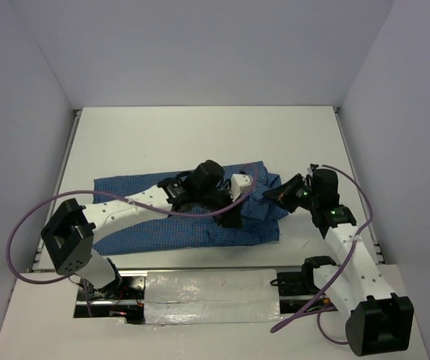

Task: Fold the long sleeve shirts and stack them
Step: Fold the shirt

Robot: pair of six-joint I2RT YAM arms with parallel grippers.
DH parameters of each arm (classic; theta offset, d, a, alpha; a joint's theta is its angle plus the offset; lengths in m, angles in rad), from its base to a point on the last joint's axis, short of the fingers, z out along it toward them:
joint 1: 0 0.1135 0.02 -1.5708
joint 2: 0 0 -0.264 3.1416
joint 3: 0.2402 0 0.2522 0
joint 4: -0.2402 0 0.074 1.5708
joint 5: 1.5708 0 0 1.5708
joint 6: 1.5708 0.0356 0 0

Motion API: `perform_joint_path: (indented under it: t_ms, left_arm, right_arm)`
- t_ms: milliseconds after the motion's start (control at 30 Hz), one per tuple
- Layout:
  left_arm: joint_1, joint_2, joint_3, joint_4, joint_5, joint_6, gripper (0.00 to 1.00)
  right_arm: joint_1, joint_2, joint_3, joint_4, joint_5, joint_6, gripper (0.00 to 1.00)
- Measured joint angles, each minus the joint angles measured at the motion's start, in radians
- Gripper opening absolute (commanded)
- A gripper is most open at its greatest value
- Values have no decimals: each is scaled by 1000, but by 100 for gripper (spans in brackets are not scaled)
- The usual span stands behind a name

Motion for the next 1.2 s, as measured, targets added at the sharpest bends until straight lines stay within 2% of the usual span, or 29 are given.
perform_joint_path:
  t_ms: [67,167,267,533,600,667,800,1133,1200]
  left_arm:
    - [-24,5,4,-24,-4,-16,39]
    - [-35,31,25,-46,-5,-47,56]
    - [-34,55,31,-37,-6,-106,67]
    - [-28,128,31,55,-23,-324,79]
    - [-27,143,32,83,-32,-391,85]
    - [-27,153,32,108,-42,-463,97]
    - [-27,163,32,159,-58,-569,98]
    - [-26,186,34,194,-114,-596,79]
    - [-26,208,41,194,-135,-592,78]
  right_arm:
    - [0,-8,-17,11,4,12,0]
    - [0,-18,-35,21,8,17,0]
    - [0,-30,-45,24,10,18,0]
    - [0,-130,-45,18,35,12,0]
    - [0,-153,-45,13,43,9,0]
    - [0,-170,-50,11,48,6,0]
    - [0,-195,-71,-3,56,5,0]
    - [0,-217,-93,-16,61,4,0]
    - [0,-217,-93,-16,61,3,0]
